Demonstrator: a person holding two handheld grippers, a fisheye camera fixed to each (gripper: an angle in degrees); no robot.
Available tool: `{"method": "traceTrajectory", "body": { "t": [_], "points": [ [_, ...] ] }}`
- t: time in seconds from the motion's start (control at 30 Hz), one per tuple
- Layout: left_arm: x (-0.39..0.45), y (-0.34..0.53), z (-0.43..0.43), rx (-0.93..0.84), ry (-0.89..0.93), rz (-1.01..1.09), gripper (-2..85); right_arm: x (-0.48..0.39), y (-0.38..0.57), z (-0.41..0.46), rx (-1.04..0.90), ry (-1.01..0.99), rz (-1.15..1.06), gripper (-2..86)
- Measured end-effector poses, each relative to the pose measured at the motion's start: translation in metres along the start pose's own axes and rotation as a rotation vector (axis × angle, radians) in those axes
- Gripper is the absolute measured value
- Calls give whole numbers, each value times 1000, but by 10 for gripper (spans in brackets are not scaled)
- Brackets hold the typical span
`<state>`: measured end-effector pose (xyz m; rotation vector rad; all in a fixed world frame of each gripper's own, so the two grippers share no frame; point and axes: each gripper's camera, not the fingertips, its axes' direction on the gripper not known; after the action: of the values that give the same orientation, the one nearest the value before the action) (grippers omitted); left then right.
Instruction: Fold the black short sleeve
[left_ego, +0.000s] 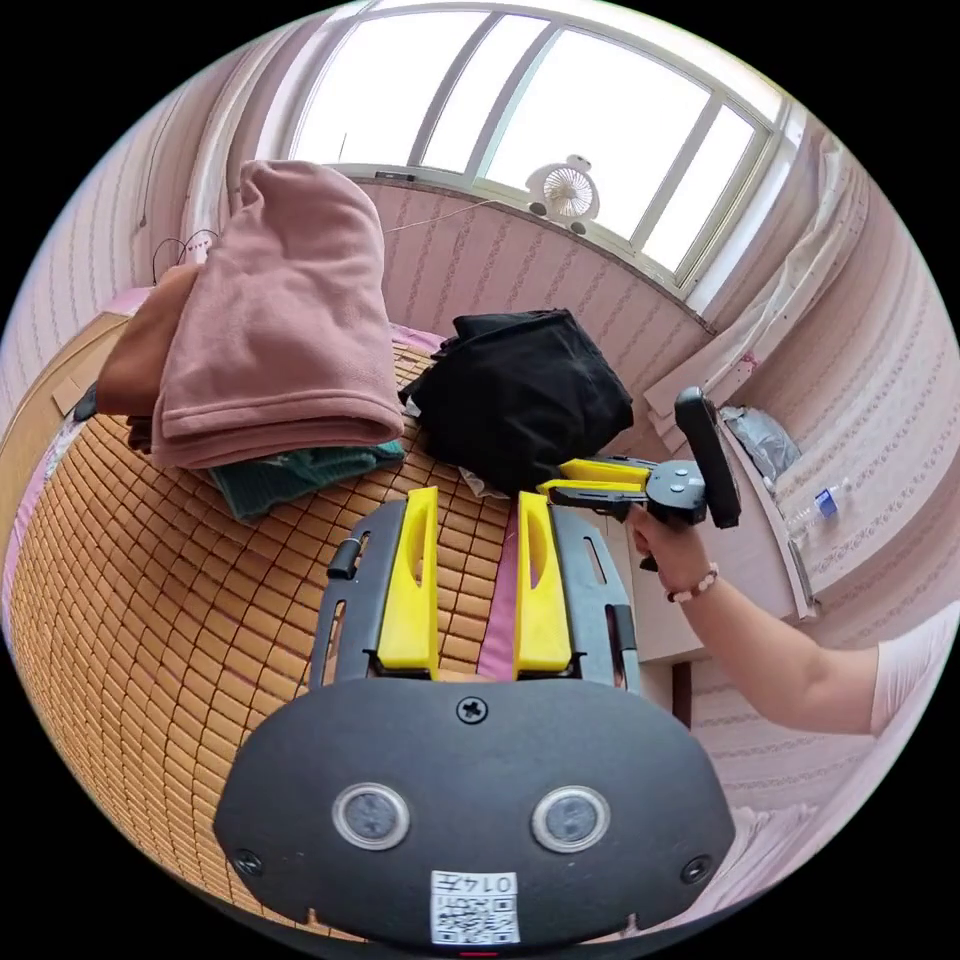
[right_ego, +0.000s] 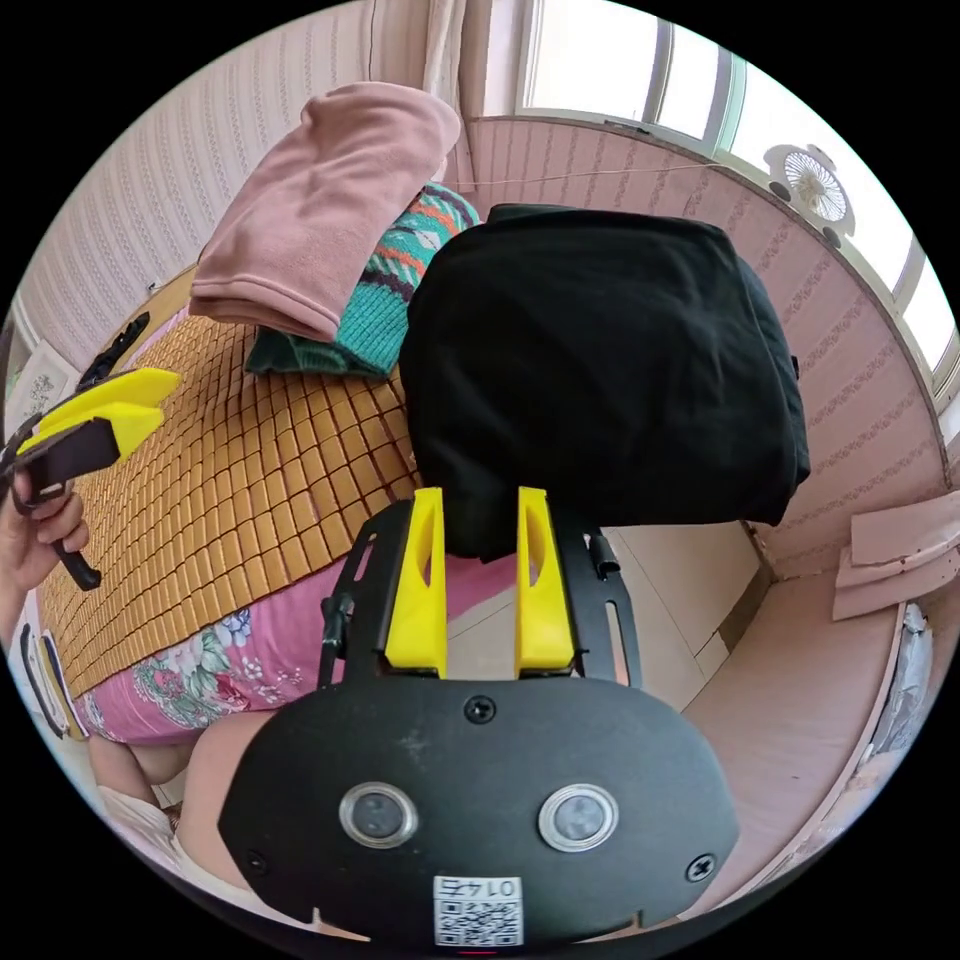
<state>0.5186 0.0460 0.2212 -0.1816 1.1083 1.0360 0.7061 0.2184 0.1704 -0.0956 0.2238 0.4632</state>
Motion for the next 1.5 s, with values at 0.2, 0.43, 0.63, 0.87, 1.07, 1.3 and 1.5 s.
{"method": "traceTrajectory", "body": {
  "t": [0.2, 0.43, 0.63, 0.87, 1.07, 1.3, 1.5],
  "points": [
    [-19, 5, 3, 61, 147, -64, 143, -13, 1, -74, 240, -293, -174, 35],
    [-52, 92, -164, 305, 184, -132, 64, -76, -15, -122, 330, -677, -363, 26],
    [-41, 215, -341, 384, -112, -265, 12, -222, -5, -153, 342, -1000, -603, 24],
    [-21, 319, -402, 289, -322, -380, -6, -337, 32, -125, 132, -1204, -592, 26],
    [-54, 448, -279, -78, -348, -623, 9, -380, 109, 0, -374, -762, -582, 5],
    [-14, 528, -322, 80, -444, -623, 50, -447, 94, -42, -315, -763, -719, 3],
    [-15, 588, -359, 135, -459, -806, 45, -633, 154, -79, -180, -580, -1227, 94]
  ]
}}
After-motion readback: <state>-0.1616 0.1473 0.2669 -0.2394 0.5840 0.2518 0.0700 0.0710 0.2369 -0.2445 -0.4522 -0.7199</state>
